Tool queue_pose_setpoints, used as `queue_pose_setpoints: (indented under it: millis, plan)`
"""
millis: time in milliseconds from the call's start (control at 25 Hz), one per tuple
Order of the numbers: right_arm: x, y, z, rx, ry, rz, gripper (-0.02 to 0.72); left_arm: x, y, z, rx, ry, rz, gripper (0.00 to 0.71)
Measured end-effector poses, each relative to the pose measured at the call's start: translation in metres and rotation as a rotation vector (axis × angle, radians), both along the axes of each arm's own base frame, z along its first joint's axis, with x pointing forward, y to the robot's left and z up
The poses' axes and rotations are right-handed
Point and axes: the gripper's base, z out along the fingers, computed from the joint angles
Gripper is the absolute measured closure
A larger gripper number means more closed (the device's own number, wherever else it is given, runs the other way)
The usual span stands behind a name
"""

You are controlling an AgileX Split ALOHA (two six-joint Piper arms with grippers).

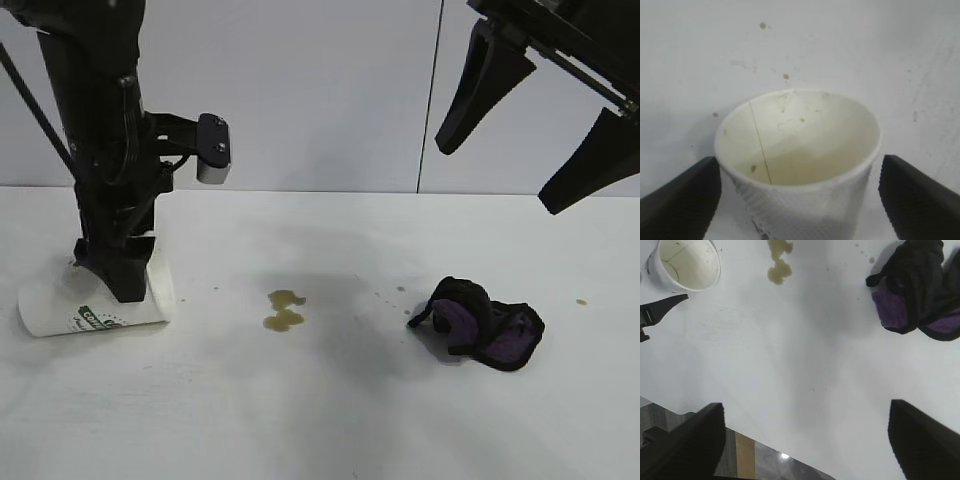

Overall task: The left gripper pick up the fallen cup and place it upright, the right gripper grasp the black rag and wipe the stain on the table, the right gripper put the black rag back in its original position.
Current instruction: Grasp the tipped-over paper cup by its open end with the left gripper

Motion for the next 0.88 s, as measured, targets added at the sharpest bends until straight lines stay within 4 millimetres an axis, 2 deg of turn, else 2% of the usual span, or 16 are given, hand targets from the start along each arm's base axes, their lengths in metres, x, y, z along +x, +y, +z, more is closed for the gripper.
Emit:
queue_pose_setpoints:
  millis: [120, 280, 400, 640, 880]
  plan:
    - [0.000, 0.000, 0.000, 0.000, -0.001, 0.000, 0.094, 0.003, 0.001, -0.016, 0.029, 0.013, -0.001, 0.093]
    - [0.000, 0.000, 0.000, 0.000, -0.001, 0.000, 0.094, 0.005, 0.000, -0.025, 0.032, 0.016, 0.007, 0.093]
    - [0.000, 0.000, 0.000, 0.000, -0.003, -0.001, 0.094, 0.005, 0.000, -0.026, 0.028, 0.015, 0.018, 0.100]
    - [0.000, 0.000, 0.000, 0.000, -0.005, -0.002, 0.094, 0.004, 0.000, -0.026, 0.031, 0.021, 0.029, 0.189]
    - [0.001, 0.000, 0.000, 0.000, -0.007, -0.003, 0.094, 0.004, 0.000, -0.017, 0.023, 0.008, 0.038, 0.204]
